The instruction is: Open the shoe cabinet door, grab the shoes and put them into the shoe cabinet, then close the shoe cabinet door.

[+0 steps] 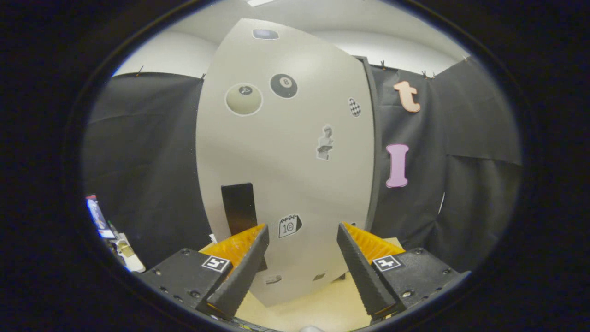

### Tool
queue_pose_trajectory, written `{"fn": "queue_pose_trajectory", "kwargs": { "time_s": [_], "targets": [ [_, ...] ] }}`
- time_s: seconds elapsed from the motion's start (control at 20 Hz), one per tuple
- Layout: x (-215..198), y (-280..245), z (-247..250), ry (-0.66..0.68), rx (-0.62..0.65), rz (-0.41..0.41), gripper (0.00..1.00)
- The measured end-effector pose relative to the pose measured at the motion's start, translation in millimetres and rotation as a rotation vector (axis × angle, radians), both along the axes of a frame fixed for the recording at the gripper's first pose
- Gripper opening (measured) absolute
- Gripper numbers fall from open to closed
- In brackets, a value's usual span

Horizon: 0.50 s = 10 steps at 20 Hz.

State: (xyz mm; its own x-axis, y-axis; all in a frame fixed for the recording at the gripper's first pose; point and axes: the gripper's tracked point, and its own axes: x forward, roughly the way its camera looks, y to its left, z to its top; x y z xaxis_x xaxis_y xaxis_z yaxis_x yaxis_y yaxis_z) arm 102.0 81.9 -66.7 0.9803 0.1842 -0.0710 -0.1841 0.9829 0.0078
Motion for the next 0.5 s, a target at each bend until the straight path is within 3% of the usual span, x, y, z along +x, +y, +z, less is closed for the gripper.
{"fn": "queue_pose_trajectory", "kwargs": {
  "time_s": [0.5],
  "targets": [
    [-3,18,1,0.003,-0.005,0.011,0.98]
  ]
}}
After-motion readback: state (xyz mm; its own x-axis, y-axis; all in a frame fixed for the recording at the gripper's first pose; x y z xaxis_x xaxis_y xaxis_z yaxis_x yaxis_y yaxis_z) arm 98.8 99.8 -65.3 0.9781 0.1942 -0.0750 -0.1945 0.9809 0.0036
